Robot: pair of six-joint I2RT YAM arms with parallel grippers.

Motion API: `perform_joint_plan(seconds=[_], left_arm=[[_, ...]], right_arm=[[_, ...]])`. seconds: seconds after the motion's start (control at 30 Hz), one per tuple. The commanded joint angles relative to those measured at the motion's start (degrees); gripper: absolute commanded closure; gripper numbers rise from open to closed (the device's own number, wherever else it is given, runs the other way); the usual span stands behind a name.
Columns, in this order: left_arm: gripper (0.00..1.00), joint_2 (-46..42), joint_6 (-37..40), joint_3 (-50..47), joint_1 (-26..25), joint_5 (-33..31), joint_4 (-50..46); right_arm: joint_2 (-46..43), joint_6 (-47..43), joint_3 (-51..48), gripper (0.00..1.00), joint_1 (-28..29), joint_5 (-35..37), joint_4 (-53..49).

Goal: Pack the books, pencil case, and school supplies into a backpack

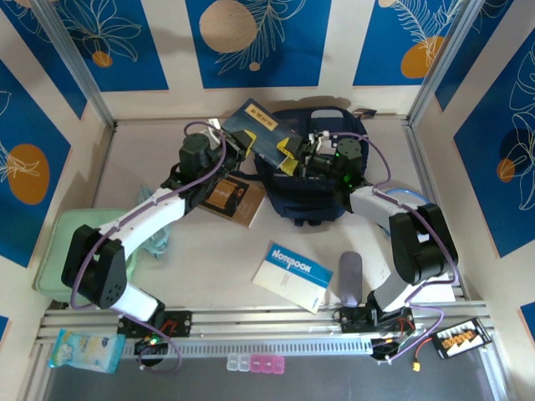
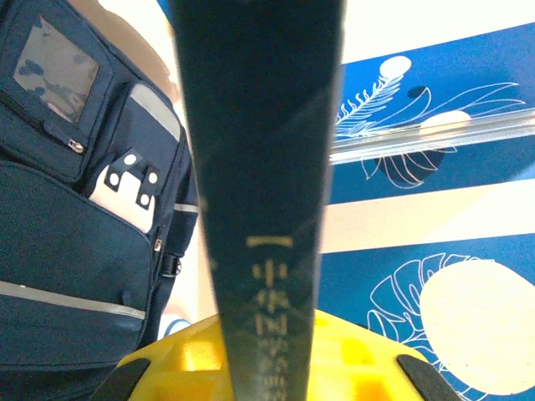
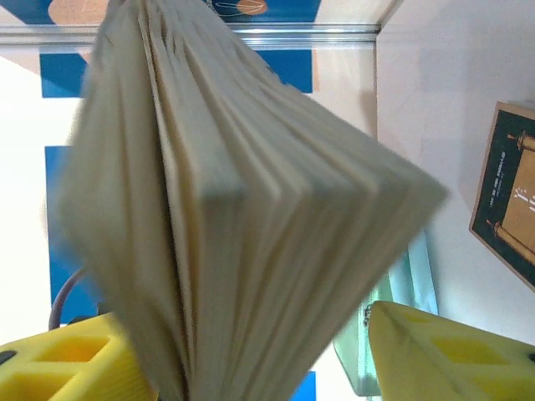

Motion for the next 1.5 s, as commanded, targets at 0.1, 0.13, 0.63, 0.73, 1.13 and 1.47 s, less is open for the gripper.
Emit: perform_joint_plan(seconds=[0.1, 0.13, 0.63, 0.73, 1.13, 1.47], left_arm=[[1.00, -0.28, -0.72, -0.85, -1.22, 1.70, 5.59], [1.00, -0.41, -0.77, -1.24, -1.44, 1.58, 5.36], [0.35, 0.48, 24.68, 5.83, -2.03, 2.34, -27.20], [0.27, 4.40, 35.57, 10.00, -2.16, 4.74, -32.53], [0.21, 32.04, 49.28, 36.03, -4.93, 14.15, -37.80], [0.23, 48.29, 48.54, 50.96, -5.03, 8.35, -44.57]], right_arm=[[-0.55, 2.04, -0.87, 0.48, 0.11, 0.65, 3.31], [-0.72, 2.17, -1.16, 0.51, 0.06, 0.83, 3.70], [-16.99, -21.42, -0.61, 0.93, -8.44, 7.27, -31.50], [-22.82, -27.58, -0.13, 0.93, -11.61, 13.12, -43.30], [-27.71, -37.82, 5.41, 0.92, -16.94, 27.36, -68.26], [-21.22, -40.55, 7.76, 0.92, -20.17, 28.40, -75.48]])
